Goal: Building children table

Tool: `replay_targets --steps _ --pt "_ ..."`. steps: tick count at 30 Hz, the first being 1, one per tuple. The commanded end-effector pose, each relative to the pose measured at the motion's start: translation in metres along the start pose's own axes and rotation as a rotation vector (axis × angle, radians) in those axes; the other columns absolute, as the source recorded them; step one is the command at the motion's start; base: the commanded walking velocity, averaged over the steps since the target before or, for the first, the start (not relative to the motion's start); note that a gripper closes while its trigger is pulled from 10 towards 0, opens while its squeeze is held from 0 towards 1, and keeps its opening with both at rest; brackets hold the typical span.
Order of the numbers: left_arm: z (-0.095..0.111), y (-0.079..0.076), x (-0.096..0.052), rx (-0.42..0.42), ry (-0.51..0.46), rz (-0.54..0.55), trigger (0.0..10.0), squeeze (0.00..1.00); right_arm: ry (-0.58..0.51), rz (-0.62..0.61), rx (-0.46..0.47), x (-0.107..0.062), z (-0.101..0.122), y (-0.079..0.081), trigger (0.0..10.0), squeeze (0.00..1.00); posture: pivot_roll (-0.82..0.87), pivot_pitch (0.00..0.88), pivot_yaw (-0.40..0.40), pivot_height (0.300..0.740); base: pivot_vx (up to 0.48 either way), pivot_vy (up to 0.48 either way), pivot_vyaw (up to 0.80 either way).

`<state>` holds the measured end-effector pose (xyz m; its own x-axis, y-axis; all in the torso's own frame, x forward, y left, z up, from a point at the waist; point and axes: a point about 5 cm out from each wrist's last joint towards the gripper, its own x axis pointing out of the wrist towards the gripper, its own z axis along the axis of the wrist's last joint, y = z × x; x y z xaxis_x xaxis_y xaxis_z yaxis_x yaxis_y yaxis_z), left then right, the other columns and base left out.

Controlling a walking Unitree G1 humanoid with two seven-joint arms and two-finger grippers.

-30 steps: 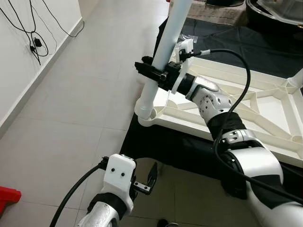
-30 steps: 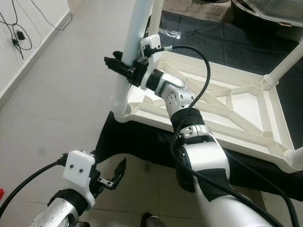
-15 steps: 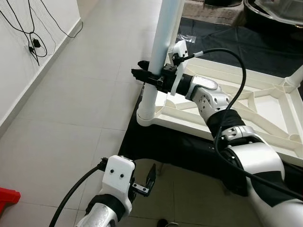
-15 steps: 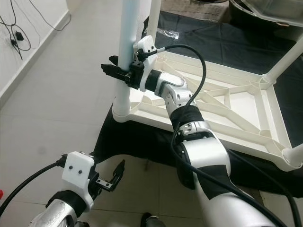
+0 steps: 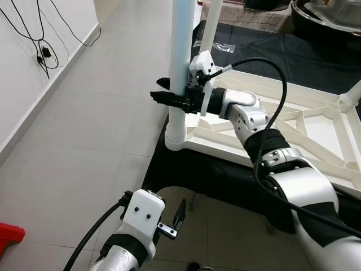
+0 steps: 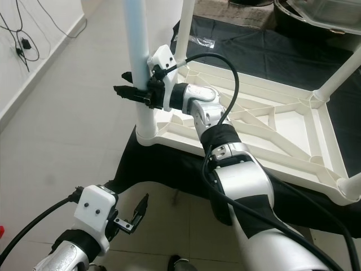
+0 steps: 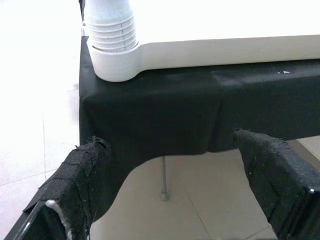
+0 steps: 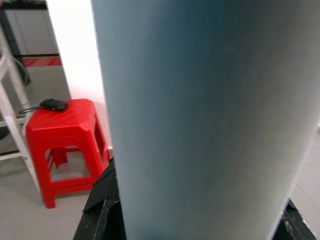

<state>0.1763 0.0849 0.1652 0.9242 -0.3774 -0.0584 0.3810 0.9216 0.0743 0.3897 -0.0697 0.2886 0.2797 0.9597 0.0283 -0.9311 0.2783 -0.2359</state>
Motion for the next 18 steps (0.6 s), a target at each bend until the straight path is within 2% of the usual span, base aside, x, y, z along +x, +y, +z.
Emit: replay_targets --steps 1,5,6,11,15,17,18 --pt "-0.001 -0.003 -0.003 0.002 0.005 -0.012 10.0 0.0 0.118 0.051 0.153 -0.003 -0.047 0.014 10.0 0.0 0.13 0.234 -0.137 0.74 0.0 0.0 0.0" --pt "-0.002 -0.003 -0.003 0.004 0.007 -0.012 10.0 0.0 0.098 0.094 0.188 -0.001 -0.048 0.018 10.0 0.0 0.14 0.231 -0.139 0.74 0.0 0.0 0.0" --pt "-0.002 -0.003 -0.004 0.004 0.008 -0.011 10.0 0.0 0.088 0.139 0.205 -0.002 -0.049 0.021 10.0 0.0 0.14 0.23 -0.139 0.74 0.0 0.0 0.0" --pt "-0.002 -0.004 -0.004 0.005 0.007 -0.01 10.0 0.0 0.084 0.175 0.219 -0.004 -0.05 0.022 10.0 0.0 0.14 0.228 -0.14 0.74 0.0 0.0 0.0" --pt "-0.002 -0.004 -0.005 0.007 0.008 -0.01 10.0 0.0 0.031 0.222 0.282 -0.012 -0.053 0.024 10.0 0.0 0.15 0.228 -0.137 0.74 0.0 0.0 0.0" --pt "-0.002 -0.003 -0.006 0.007 0.009 -0.008 10.0 0.0 0.013 0.268 0.28 -0.016 -0.056 0.027 10.0 0.0 0.15 0.23 -0.135 0.74 0.0 0.0 0.0" --pt "-0.002 -0.003 -0.006 0.007 0.01 -0.006 10.0 0.0 0.038 0.29 0.269 -0.017 -0.06 0.029 10.0 0.0 0.15 0.23 -0.135 0.74 0.0 0.0 0.0"
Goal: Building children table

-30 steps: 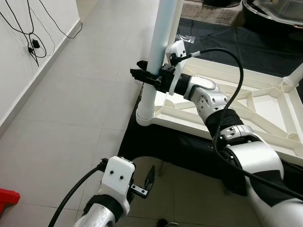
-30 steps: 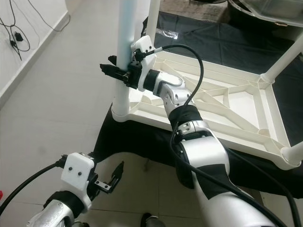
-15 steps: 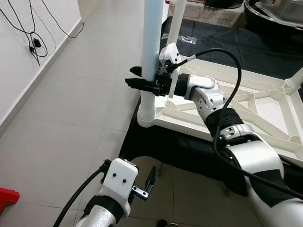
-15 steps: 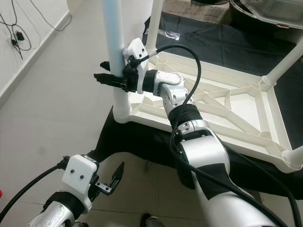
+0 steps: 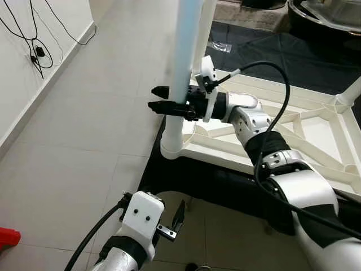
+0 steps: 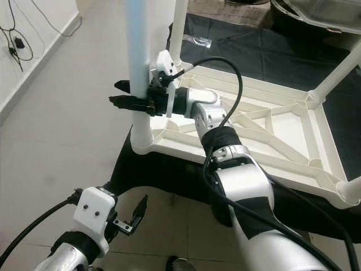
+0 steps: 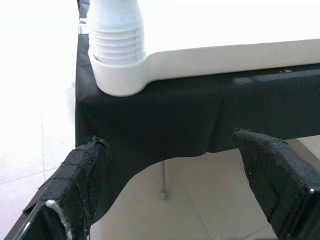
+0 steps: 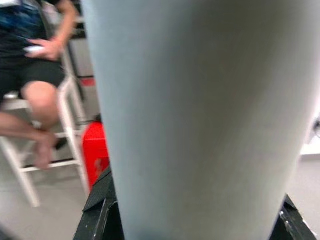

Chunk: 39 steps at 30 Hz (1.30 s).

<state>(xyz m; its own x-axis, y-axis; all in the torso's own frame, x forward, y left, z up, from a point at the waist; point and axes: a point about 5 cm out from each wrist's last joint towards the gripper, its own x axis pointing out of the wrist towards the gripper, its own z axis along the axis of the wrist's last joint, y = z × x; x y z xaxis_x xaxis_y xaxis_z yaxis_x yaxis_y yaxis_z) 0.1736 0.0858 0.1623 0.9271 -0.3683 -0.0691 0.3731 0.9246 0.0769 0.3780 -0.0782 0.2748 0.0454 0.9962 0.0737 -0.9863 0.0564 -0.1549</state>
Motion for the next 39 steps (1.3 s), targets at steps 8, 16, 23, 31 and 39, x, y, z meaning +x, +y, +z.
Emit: replay_targets --steps 8,16,23,31,39 --pt "0.001 -0.003 -0.004 0.005 0.0 -0.011 10.0 0.0 0.153 0.117 0.163 -0.008 -0.055 0.019 10.0 0.0 0.16 0.244 -0.136 0.74 0.0 0.0 0.0" --pt "0.001 -0.002 -0.005 0.009 0.0 -0.011 10.0 0.0 0.197 0.114 0.096 -0.008 -0.055 0.019 10.0 0.0 0.16 0.249 -0.135 0.74 0.0 0.0 0.0" --pt "0.001 -0.001 -0.005 0.013 0.002 -0.008 10.0 0.0 0.2 -0.088 0.072 -0.007 -0.055 0.008 10.0 0.0 0.17 0.25 -0.138 0.74 0.0 0.0 0.0" --pt "0.001 0.0 -0.005 0.012 0.002 -0.006 10.0 0.0 0.169 -0.257 0.048 -0.016 -0.059 0.002 10.0 0.0 0.16 0.25 -0.132 0.74 0.0 0.0 0.0" --pt "0.0 0.002 -0.004 0.012 0.002 -0.003 10.0 0.0 0.194 -0.469 0.033 -0.027 -0.067 -0.005 10.0 0.0 0.16 0.249 -0.128 0.74 0.0 0.0 0.0"
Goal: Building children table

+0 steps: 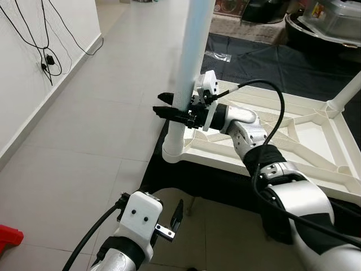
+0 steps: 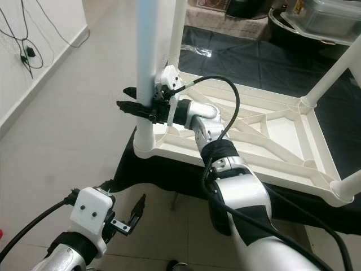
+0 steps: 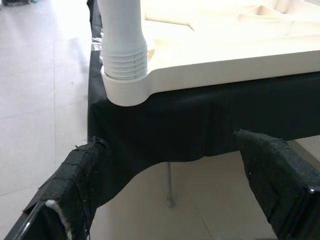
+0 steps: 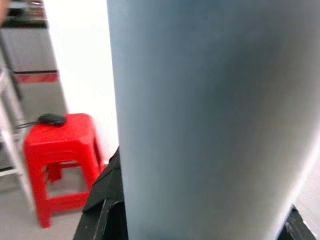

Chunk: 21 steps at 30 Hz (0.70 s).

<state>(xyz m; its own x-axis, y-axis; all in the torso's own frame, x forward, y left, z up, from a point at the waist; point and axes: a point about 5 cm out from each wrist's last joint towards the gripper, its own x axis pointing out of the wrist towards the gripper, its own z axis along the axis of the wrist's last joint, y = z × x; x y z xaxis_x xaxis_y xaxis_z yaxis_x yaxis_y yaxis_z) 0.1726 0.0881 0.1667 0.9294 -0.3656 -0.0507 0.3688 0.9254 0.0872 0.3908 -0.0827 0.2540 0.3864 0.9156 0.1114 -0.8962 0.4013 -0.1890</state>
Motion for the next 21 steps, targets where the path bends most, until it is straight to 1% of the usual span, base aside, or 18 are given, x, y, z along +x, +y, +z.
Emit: replay_targets --steps 1,2,3,4,5,7,8,9,10,11,12,13,14,15,16,18,20,21 --pt "-0.004 0.0 -0.002 0.002 0.02 -0.008 10.0 0.0 0.188 -0.109 0.07 -0.022 -0.045 0.0 10.0 0.0 0.16 0.249 -0.128 0.74 0.0 0.0 0.0" --pt "-0.004 0.0 -0.001 0.003 0.02 -0.006 10.0 0.0 0.206 -0.221 0.058 -0.024 -0.047 -0.005 10.0 0.0 0.15 0.245 -0.128 0.74 0.0 0.0 0.0" --pt "-0.004 0.001 -0.001 0.004 0.019 -0.004 10.0 0.0 0.227 -0.383 0.039 -0.028 -0.049 -0.013 10.0 0.0 0.15 0.244 -0.126 0.74 0.0 0.0 0.0" --pt "-0.004 0.001 0.0 0.004 0.019 -0.003 10.0 0.0 0.239 -0.49 0.025 -0.03 -0.049 -0.018 10.0 0.0 0.15 0.244 -0.126 0.74 0.0 0.0 0.0" --pt "-0.005 0.002 0.0 0.004 0.019 -0.001 10.0 0.0 0.244 -0.611 0.037 -0.033 -0.05 -0.022 10.0 0.0 0.15 0.242 -0.126 0.74 0.0 0.0 0.0" --pt "-0.005 0.002 0.0 0.004 0.019 -0.001 10.0 0.0 0.244 -0.611 0.037 -0.033 -0.05 -0.022 10.0 0.0 0.15 0.242 -0.126 0.74 0.0 0.0 0.0" --pt "-0.005 0.002 0.0 0.004 0.019 -0.001 10.0 0.0 0.248 -0.719 0.057 -0.035 -0.051 -0.025 10.0 0.0 0.15 0.241 -0.125 0.74 0.0 0.0 0.0" --pt "-0.005 0.002 0.0 0.004 0.019 -0.001 10.0 0.0 0.248 -0.719 0.057 -0.035 -0.051 -0.025 10.0 0.0 0.15 0.241 -0.125 0.74 0.0 0.0 0.0" --pt "-0.005 0.003 0.0 0.004 0.019 0.0 10.0 0.0 0.249 -0.815 0.073 -0.036 -0.052 -0.027 10.0 0.0 0.15 0.238 -0.122 0.74 0.0 0.0 0.0" --pt "-0.005 0.003 0.0 0.004 0.019 0.0 10.0 0.0 0.249 -0.815 0.073 -0.036 -0.052 -0.027 10.0 0.0 0.15 0.238 -0.122 0.74 0.0 0.0 0.0" --pt "-0.005 0.003 0.001 0.002 0.018 0.003 10.0 0.0 0.252 -0.907 0.083 -0.036 -0.053 -0.029 10.0 0.0 0.15 0.238 -0.122 0.74 0.0 0.0 0.0" --pt "-0.005 0.004 0.001 -0.002 0.018 0.01 10.0 0.0 0.245 -1.048 0.111 -0.037 -0.053 -0.03 10.0 0.0 0.15 0.235 -0.123 0.74 0.0 0.0 0.0" --pt "-0.005 0.004 0.001 -0.002 0.018 0.01 10.0 0.0 0.245 -1.048 0.111 -0.037 -0.053 -0.03 10.0 0.0 0.15 0.235 -0.123 0.74 0.0 0.0 0.0" --pt "-0.005 0.005 0.001 -0.005 0.017 0.016 10.0 0.0 0.249 -1.161 0.132 -0.037 -0.054 -0.031 10.0 0.0 0.15 0.234 -0.122 0.74 0.0 0.0 0.0" --pt "-0.005 0.005 0.001 -0.005 0.017 0.016 10.0 0.0 0.249 -1.161 0.132 -0.037 -0.054 -0.031 10.0 0.0 0.15 0.234 -0.122 0.74 0.0 0.0 0.0" --pt "-0.005 0.007 0.002 -0.006 0.013 0.022 10.0 0.0 0.249 -1.329 0.19 -0.036 -0.056 -0.029 10.0 0.0 0.15 0.23 -0.124 0.74 0.0 0.0 0.0" --pt "-0.005 0.007 0.002 -0.006 0.013 0.022 10.0 0.0 0.249 -1.329 0.19 -0.036 -0.056 -0.029 10.0 0.0 0.15 0.23 -0.124 0.74 0.0 0.0 0.0" --pt "-0.004 0.007 0.003 -0.005 0.012 0.023 10.0 0.0 0.251 -1.358 0.199 -0.035 -0.056 -0.028 10.0 0.0 0.15 0.23 -0.124 0.74 0.0 0.0 0.0"
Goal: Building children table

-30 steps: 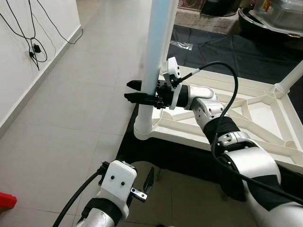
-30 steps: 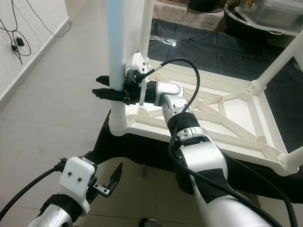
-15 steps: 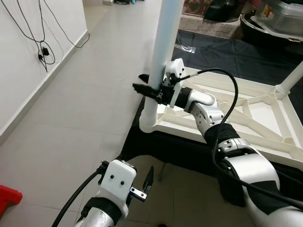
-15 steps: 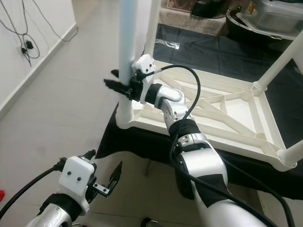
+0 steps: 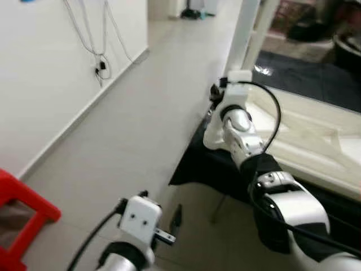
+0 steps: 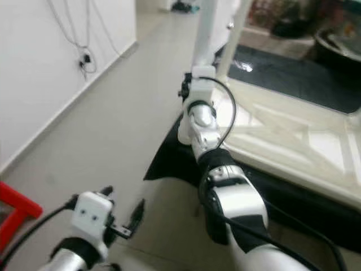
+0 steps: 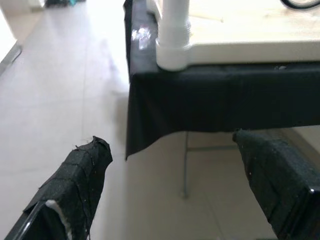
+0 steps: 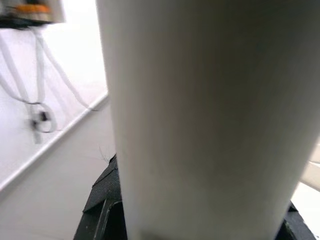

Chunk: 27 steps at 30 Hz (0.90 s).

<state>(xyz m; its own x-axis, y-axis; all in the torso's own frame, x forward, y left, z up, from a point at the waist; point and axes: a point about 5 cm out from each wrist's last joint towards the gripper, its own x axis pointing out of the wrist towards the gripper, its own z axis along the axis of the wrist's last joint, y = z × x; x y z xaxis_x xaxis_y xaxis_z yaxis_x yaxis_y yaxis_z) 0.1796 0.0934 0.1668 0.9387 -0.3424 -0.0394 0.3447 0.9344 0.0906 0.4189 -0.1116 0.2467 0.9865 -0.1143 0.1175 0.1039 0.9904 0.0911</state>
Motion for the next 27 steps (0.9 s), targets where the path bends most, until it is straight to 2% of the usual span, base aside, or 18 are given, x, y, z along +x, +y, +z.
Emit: replay_targets --steps 1,2,3,4,5,6,7,8,14,18,27 --pt "-0.004 0.0 -0.002 -0.004 0.02 -0.001 10.0 0.0 0.177 -0.22 0.021 -0.011 -0.043 -0.013 10.0 0.0 0.17 0.221 -0.126 0.74 0.0 0.0 0.0" --pt "-0.004 0.0 -0.002 -0.004 0.02 -0.001 10.0 0.0 0.177 -0.22 0.021 -0.011 -0.043 -0.013 10.0 0.0 0.17 0.221 -0.126 0.74 0.0 0.0 0.0" --pt "-0.004 0.0 -0.002 -0.001 0.019 0.0 10.0 0.0 0.173 -0.333 0.071 -0.015 -0.043 -0.009 10.0 0.0 0.17 0.22 -0.124 0.74 0.0 0.0 0.0" --pt "-0.004 0.0 -0.002 -0.001 0.019 0.0 10.0 0.0 0.173 -0.333 0.071 -0.015 -0.043 -0.009 10.0 0.0 0.17 0.22 -0.124 0.74 0.0 0.0 0.0" --pt "-0.004 0.0 -0.002 0.001 0.019 0.001 10.0 0.0 0.175 -0.443 0.096 -0.018 -0.041 -0.005 10.0 0.0 0.17 0.217 -0.12 0.74 0.0 0.0 0.0" --pt "-0.004 0.0 -0.002 0.001 0.019 0.001 10.0 0.0 0.175 -0.443 0.096 -0.018 -0.041 -0.005 10.0 0.0 0.17 0.217 -0.12 0.74 0.0 0.0 0.0" --pt "-0.004 0.0 -0.002 0.003 0.02 -0.002 10.0 0.0 0.183 -0.594 0.122 -0.022 -0.036 0.002 10.0 0.0 0.19 0.212 -0.12 0.74 0.0 0.0 0.0" --pt "-0.004 0.0 -0.002 0.003 0.02 -0.004 10.0 0.0 0.187 -0.63 0.125 -0.024 -0.034 0.005 10.0 0.0 0.19 0.212 -0.12 0.74 0.0 0.0 0.0" --pt "-0.004 -0.001 -0.002 0.005 0.019 -0.01 10.0 0.0 0.198 -0.666 0.161 -0.026 -0.032 0.012 10.0 0.0 0.19 0.21 -0.122 0.74 0.0 0.0 0.0" --pt "-0.004 -0.003 -0.003 0.004 0.02 -0.012 10.0 0.0 0.198 -0.752 0.165 -0.024 -0.025 0.006 10.0 0.0 0.21 0.206 -0.13 0.74 0.0 0.0 0.0" --pt "-0.004 -0.004 -0.003 0.001 0.015 -0.02 10.0 0.0 0.175 -0.802 0.158 -0.022 -0.015 0.001 10.0 0.0 0.21 0.199 -0.129 0.74 0.0 0.0 0.0"
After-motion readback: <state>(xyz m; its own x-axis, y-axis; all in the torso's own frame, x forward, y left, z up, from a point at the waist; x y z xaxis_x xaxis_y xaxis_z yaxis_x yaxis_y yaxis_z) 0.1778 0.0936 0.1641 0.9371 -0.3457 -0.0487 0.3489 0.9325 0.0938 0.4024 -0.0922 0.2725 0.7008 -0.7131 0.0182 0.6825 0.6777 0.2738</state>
